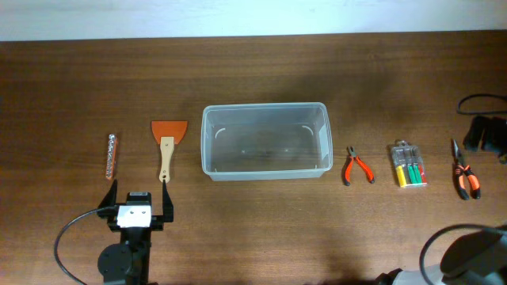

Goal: Pack container
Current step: 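Move the right gripper over the orange-black needle-nose pliers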

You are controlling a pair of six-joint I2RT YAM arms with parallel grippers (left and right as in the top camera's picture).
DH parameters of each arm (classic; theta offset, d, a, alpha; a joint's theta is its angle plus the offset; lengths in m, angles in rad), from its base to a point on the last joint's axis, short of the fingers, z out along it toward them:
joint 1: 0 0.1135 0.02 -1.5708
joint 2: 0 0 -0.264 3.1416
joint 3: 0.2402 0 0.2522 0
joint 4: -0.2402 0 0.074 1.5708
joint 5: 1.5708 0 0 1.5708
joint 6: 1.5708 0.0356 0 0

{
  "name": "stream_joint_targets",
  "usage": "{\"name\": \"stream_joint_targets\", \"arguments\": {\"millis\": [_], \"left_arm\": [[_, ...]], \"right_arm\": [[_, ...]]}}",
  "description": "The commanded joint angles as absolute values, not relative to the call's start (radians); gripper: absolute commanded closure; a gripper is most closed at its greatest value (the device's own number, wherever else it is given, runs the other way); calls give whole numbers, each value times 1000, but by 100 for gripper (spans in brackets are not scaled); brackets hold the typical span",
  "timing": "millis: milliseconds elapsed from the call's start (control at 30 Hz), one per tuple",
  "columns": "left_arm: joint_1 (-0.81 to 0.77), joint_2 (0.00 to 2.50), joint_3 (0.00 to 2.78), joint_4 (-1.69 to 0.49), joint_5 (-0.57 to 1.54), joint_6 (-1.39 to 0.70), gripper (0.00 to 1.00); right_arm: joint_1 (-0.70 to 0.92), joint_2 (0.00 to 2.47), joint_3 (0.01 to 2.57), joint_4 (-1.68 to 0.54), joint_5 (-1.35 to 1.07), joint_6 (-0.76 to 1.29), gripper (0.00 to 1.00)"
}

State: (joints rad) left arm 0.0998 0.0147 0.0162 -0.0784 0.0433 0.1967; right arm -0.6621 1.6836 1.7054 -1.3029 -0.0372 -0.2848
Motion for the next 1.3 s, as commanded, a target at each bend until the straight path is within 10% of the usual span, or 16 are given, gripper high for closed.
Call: {"name": "stream_joint_targets", "arguments": {"millis": [0,1267], "left_arm": [[105,8,9,-78,36,188,1],[105,8,9,-78,36,188,1]], "right_arm": [[-662,1750,1724,-1301,11,-238,1],[-772,1924,1722,-1123,37,-835,2]]}}
